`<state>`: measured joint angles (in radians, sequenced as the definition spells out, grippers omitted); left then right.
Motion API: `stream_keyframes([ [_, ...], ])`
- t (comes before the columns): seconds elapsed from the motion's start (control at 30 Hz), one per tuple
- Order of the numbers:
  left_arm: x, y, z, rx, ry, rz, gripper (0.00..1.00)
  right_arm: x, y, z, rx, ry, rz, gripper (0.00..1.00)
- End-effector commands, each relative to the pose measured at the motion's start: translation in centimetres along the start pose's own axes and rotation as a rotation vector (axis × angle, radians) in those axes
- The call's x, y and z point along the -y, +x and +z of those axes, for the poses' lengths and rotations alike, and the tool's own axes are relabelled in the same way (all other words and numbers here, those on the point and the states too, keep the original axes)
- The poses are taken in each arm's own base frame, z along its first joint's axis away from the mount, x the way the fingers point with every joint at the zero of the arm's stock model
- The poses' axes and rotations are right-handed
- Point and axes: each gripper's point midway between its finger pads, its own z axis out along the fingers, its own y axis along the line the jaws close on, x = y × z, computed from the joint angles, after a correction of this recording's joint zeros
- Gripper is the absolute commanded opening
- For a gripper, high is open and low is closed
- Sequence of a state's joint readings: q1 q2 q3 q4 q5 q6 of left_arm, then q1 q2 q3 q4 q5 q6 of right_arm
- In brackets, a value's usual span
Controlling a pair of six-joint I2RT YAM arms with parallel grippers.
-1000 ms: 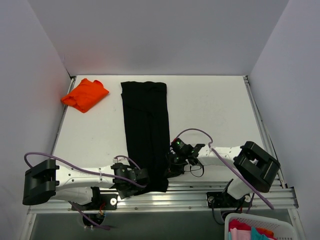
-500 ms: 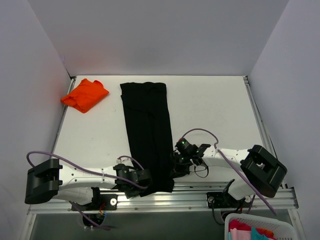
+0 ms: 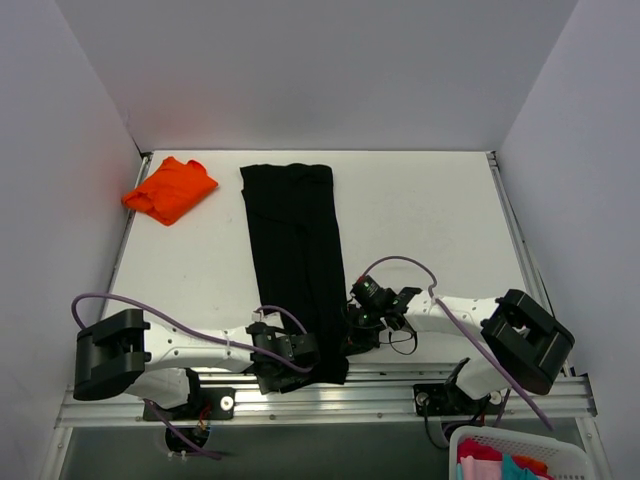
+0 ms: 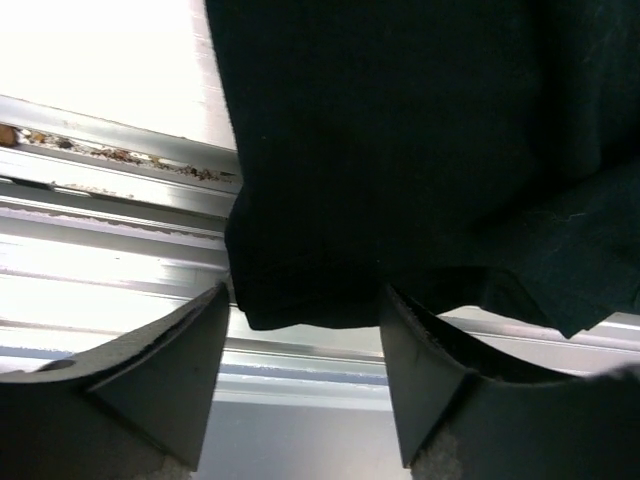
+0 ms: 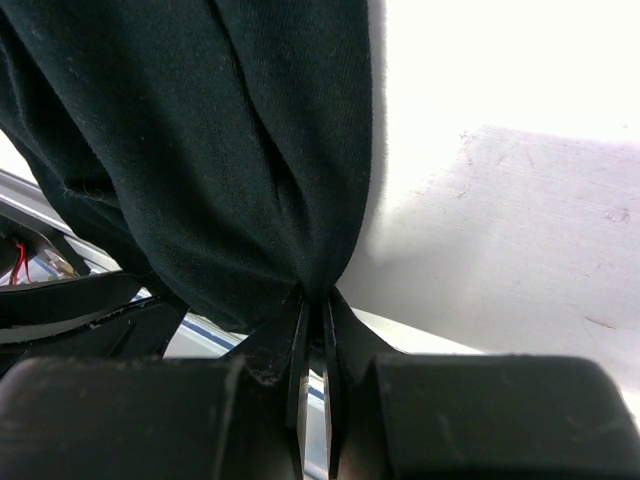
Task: Fold and stack the t-shirts
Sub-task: Fold the tshirt
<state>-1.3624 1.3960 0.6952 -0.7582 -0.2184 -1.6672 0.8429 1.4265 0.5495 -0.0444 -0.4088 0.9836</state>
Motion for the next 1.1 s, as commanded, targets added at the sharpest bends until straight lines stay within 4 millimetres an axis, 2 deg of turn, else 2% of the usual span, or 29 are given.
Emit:
stream_keyframes([
  [0.0,3.9,-3.0,2.9,0.147,0.127,-0.056,0.66,2.7,0.7,0.0,-0.019,0.097,0.003,0.00],
  [0.13,4.7,-3.5,3.2,0.146,0.134,-0.039,0.47,2.7,0.6,-0.3,-0.018,0.101,0.000,0.00],
  [0.23,5.4,-3.8,3.3,0.145,0.141,-0.026,0.38,2.9,0.5,-0.6,-0.019,0.104,0.004,0.00],
  [0.3,5.7,-4.1,3.3,0.149,0.141,-0.025,0.23,3.0,0.3,-0.8,-0.016,0.106,0.007,0.00],
  [0.33,5.6,-4.1,3.2,0.151,0.133,-0.017,0.18,3.0,0.3,-0.8,-0.015,0.106,0.002,0.00],
  [0.37,6.0,-4.3,2.9,0.154,0.140,-0.017,0.07,3.1,0.3,-0.9,-0.017,0.110,0.000,0.00],
  [0.4,5.9,-4.4,2.8,0.158,0.136,-0.015,0.04,3.3,0.3,-1.1,-0.021,0.120,0.002,0.00],
  [0.5,5.6,-4.9,1.4,0.169,0.134,-0.006,0.02,3.5,0.3,-2.0,-0.033,0.158,-0.031,0.00],
  [0.53,4.9,-5.0,1.1,0.170,0.112,0.000,0.02,2.9,0.0,-2.6,-0.026,0.153,-0.046,0.00],
  [0.6,5.0,-5.2,-0.6,0.170,0.148,-0.009,0.02,3.3,0.3,-3.7,-0.036,0.186,-0.074,0.00],
  [0.63,4.3,-5.4,-1.1,0.171,0.134,-0.012,0.02,3.1,0.2,-4.1,-0.034,0.191,-0.085,0.00],
  [0.67,4.4,-5.6,-2.4,0.170,0.173,-0.028,0.02,2.4,-0.1,-4.7,-0.024,0.181,-0.100,0.00],
  [0.73,3.6,-5.7,-3.4,0.166,0.181,-0.044,0.02,1.9,-0.2,-5.6,-0.024,0.185,-0.108,0.00],
  [0.77,3.6,-5.9,-4.5,0.165,0.216,-0.065,0.02,0.9,-0.7,-6.2,-0.008,0.170,-0.119,0.00],
  [0.83,2.9,-6.3,-5.5,0.170,0.220,-0.080,0.02,0.2,-1.2,-6.7,-0.007,0.173,-0.130,0.00],
  [0.87,3.0,-6.8,-6.6,0.180,0.251,-0.098,0.02,-0.9,-2.0,-7.2,0.015,0.156,-0.140,0.00],
  [0.9,2.4,-7.5,-7.1,0.207,0.238,-0.105,0.02,-1.0,-2.3,-7.1,0.012,0.169,-0.149,0.00],
  [0.97,2.6,-8.6,-8.9,0.229,0.274,-0.131,0.02,-2.1,-3.6,-7.5,0.031,0.162,-0.166,0.00],
  [1.07,2.4,-10.7,-10.2,0.234,0.287,-0.167,0.02,-2.3,-4.9,-7.0,0.022,0.182,-0.187,0.00],
])
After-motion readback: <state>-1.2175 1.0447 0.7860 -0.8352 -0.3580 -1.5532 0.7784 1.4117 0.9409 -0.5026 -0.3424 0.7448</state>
